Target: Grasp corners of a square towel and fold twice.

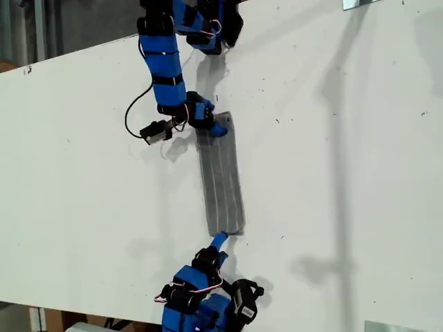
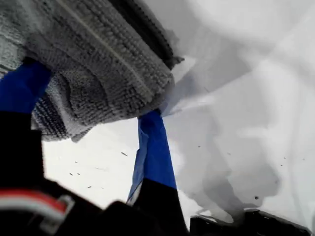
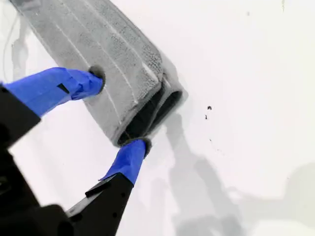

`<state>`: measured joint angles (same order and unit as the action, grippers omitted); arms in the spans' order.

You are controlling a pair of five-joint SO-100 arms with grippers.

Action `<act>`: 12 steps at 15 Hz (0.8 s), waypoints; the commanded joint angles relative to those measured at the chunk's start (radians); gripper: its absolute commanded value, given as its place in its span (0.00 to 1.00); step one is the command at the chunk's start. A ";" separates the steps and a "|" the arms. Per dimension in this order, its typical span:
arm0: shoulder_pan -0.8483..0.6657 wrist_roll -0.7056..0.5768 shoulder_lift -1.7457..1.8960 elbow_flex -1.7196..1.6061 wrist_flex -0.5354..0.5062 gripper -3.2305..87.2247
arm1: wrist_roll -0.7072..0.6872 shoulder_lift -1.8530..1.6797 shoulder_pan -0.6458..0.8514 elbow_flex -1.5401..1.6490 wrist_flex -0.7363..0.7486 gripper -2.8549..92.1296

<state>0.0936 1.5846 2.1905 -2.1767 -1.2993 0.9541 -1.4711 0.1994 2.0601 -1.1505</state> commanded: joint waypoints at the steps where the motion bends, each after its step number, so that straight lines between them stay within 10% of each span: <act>1: 0.075 0.153 0.382 -0.268 0.054 0.30 | 0.014 0.011 -0.025 -0.025 0.011 0.33; 8: 0.129 0.298 1.276 -0.830 -0.066 0.30 | 0.051 -0.003 -0.064 -0.026 -0.005 0.30; 12: 0.087 0.216 1.290 -0.842 -0.069 0.30 | 0.101 -0.077 -0.049 0.049 -0.028 0.03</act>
<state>0.1887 1.8178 3.4714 -3.0235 -1.3652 1.0262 -1.4941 0.1289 2.0586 -1.1505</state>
